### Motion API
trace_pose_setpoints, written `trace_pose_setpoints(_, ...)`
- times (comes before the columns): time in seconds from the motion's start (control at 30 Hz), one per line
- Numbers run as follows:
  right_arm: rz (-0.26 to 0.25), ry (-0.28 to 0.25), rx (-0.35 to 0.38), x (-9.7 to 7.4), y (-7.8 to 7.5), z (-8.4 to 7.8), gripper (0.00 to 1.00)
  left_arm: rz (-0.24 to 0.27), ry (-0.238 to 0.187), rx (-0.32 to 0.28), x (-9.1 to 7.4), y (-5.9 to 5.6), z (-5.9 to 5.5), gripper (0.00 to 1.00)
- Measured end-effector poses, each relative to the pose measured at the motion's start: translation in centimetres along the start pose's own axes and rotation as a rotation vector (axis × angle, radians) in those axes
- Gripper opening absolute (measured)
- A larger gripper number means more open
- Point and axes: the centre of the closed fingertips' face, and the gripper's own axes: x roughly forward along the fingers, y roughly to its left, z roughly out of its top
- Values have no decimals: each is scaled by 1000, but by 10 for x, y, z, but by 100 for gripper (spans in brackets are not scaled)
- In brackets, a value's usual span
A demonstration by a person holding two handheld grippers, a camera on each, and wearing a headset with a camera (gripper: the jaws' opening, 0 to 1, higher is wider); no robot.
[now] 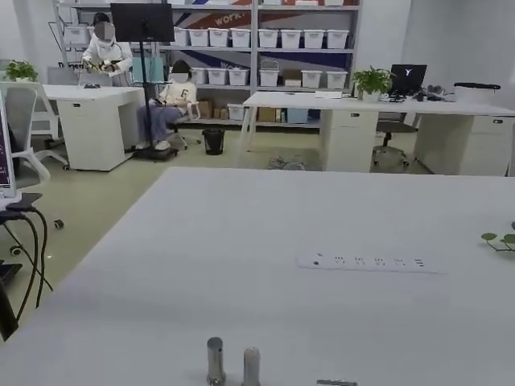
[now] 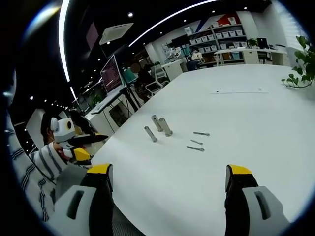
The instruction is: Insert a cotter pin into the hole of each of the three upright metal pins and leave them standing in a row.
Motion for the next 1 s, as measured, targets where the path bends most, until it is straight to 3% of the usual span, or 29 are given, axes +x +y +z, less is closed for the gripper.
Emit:
trace_pose_setpoints(0.1, -6, 8, -5, -1, 2, 0, 93, 0, -11, 49, -1, 2, 3, 99)
trace_pose_setpoints(0.87, -25, 27, -40, -3, 8, 6, 93, 4, 16, 47, -9, 11, 0, 99)
trace_pose_setpoints(1.0, -40, 23, -45, -4, 2, 7, 93, 8, 16, 43, -9, 14, 0, 99)
